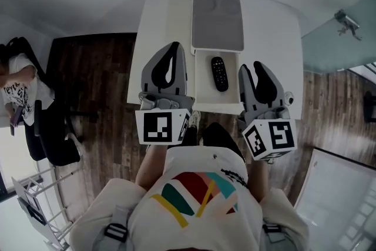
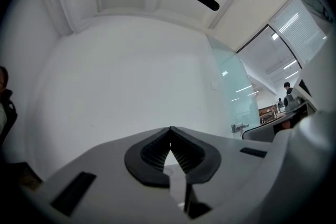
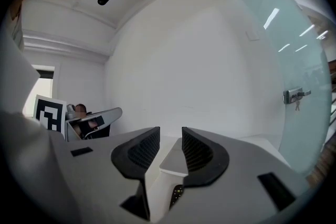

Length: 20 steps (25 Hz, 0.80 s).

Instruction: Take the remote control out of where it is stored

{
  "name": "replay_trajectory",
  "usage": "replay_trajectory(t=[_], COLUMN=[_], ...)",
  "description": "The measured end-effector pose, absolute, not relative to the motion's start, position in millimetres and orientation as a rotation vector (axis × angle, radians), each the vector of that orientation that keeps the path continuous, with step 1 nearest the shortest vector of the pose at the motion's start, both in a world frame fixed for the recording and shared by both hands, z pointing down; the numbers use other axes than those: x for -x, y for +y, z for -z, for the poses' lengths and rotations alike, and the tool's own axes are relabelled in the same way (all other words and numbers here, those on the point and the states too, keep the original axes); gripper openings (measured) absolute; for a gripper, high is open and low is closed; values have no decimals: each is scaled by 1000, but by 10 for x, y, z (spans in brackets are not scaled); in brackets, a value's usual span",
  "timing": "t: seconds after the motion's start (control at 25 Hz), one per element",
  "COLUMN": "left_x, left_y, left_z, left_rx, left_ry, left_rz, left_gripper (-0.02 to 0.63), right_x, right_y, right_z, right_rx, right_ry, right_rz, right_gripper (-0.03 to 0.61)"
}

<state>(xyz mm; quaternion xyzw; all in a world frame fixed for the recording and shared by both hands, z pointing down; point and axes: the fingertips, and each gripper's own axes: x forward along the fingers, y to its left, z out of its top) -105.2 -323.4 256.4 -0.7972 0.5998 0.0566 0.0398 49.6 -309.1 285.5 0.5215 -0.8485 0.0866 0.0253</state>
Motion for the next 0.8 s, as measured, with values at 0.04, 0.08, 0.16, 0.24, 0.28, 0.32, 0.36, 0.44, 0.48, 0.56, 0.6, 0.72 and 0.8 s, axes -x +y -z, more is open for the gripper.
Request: replay_trajectory(t=[0.04, 0.08, 0.16, 0.24, 0.28, 0.32, 0.36, 0.44, 0.48, 0.56, 0.6, 0.72, 0.8], left_x=[1056, 1050, 1028, 1006, 992, 973, 953, 936, 935, 916, 895, 832, 816], left_y=[-3277, -3312, -3371, -3449, -3490, -3521, -3539, -3553, -3560, -3594, -3612, -3632, -3645], left_z=[-2608, -2658, -2747, -2793, -2809, -2833, -2866, -2934, -2965, -3023, -3049, -3137, -3196], left_rx=[2452, 2463, 2482, 2484, 2481, 2478, 2476, 2465, 2456, 2452, 2457, 2476, 2487], left_ry=[1842, 1848, 1856, 1858, 1860, 1865, 1873, 1892, 1900, 1909, 1908, 1907, 1911], left_rz=[-166, -156, -132, -109, -98, -88, -80, -73, -69, -58, -54, -36, -24], left_gripper=[6, 6, 6, 6, 6, 6, 6, 6, 6, 6, 6, 6, 6], right_x=[-495, -502, -524, -535, -538, -544, -548, -526, -501, -461, -452, -443, -417], right_y=[-3126, -3157, -3227, -3330, -3383, -3426, -3456, -3491, -3504, -3533, -3546, -3565, -3581], right_z=[-2879, -2909, -2969, -3012, -3034, -3064, -3102, -3194, -3243, -3324, -3356, -3466, -3553], right_rx=[-1617, -1619, -1617, -1615, -1614, -1612, -1609, -1591, -1577, -1552, -1544, -1521, -1501], right_ry=[-2617, -2610, -2599, -2599, -2602, -2604, -2603, -2602, -2600, -2592, -2588, -2565, -2552], right_rz=[-279, -296, -333, -359, -372, -390, -412, -453, -468, -479, -479, -494, -518], right_gripper=[109, 115, 133, 170, 189, 217, 245, 293, 303, 310, 310, 310, 310])
